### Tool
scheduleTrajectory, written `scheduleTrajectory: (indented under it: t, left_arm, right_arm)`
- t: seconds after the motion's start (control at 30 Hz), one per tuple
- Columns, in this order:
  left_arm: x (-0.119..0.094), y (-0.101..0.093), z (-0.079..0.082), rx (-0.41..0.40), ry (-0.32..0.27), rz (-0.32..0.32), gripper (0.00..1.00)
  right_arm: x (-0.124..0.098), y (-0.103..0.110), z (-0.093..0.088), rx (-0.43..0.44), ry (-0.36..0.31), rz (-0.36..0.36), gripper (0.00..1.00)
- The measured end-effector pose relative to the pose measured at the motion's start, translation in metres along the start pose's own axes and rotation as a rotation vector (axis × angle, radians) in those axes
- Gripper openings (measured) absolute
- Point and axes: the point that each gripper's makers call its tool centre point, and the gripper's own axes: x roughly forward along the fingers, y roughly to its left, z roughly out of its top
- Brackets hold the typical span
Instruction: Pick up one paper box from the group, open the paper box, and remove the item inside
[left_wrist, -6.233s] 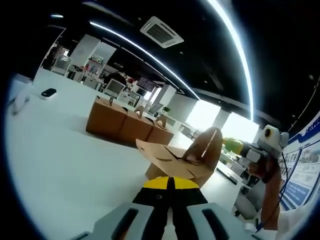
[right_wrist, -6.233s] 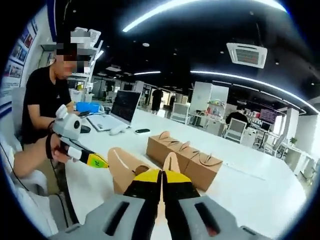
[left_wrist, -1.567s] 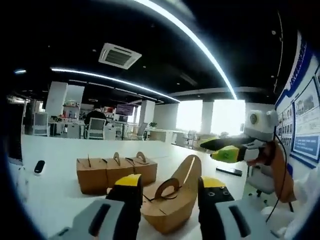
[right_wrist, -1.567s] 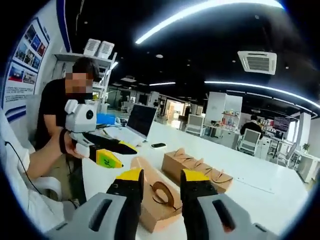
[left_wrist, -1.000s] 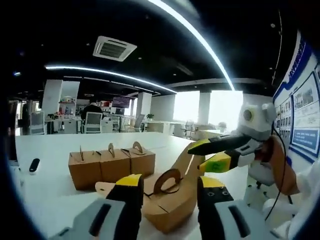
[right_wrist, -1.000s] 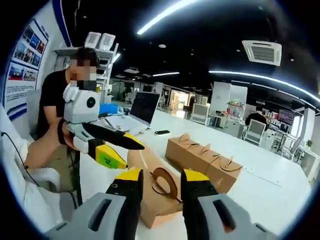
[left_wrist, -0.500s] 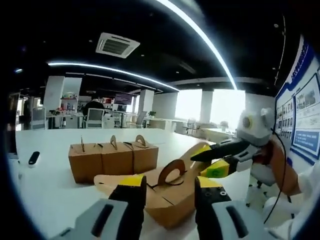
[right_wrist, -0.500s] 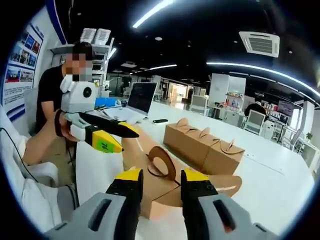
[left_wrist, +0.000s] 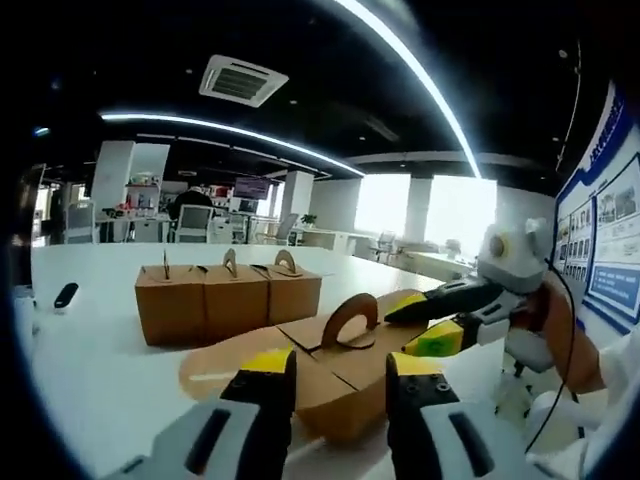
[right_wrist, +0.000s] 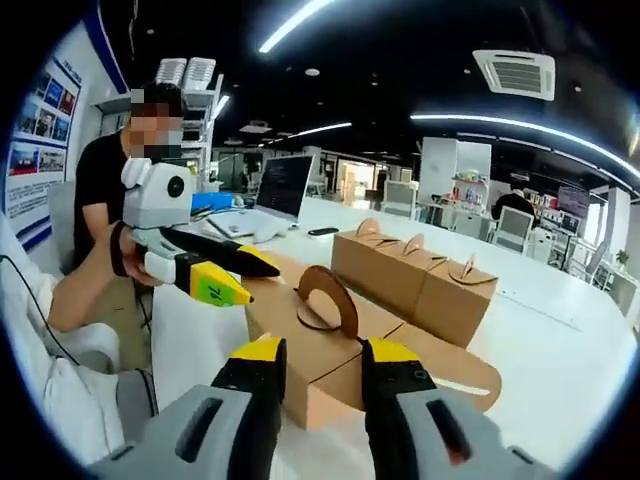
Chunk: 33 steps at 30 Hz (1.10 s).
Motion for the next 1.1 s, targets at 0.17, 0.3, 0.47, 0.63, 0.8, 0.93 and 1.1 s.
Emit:
scheduleTrajectory:
  t: [0.17, 0.3, 0.47, 0.63, 0.8, 0.93, 1.1]
  left_arm:
    - [0.004, 0.003, -0.007, -0.027, 0.005, 0.016, 0.38]
    - [0.005, 0.007, -0.010, -0.030, 0.002, 0.043, 0.36]
    - [0.005, 0.007, -0.009, -0.036, -0.007, 0.048, 0.36]
    - [0.004, 0.006, -0.010, -0.050, 0.002, 0.038, 0.35]
    - [0.004, 0.005, -0.010, -0.038, 0.011, 0.039, 0.35]
    - [0.005, 0.005, -0.010, -0.042, 0.010, 0.040, 0.35]
    - [0.005, 0.005, -0.010, -0.038, 0.010, 0.040, 0.35]
  right_arm:
    - [-0.001, 0.000, -0.002, 0.033, -0.014, 0.006, 0.31]
    - [-0.001, 0.001, -0.001, 0.042, -0.018, 0.007, 0.31]
    - [0.000, 0.003, 0.002, 0.003, -0.004, 0.001, 0.31]
    - [0.003, 0.005, 0.007, -0.009, -0.006, 0.007, 0.31]
    - [0.005, 0.008, 0.014, -0.026, -0.012, 0.014, 0.31]
    - [0.006, 0.011, 0.019, -0.040, -0.021, 0.020, 0.31]
    - [0.007, 0.010, 0.022, -0.056, -0.021, 0.016, 0.31]
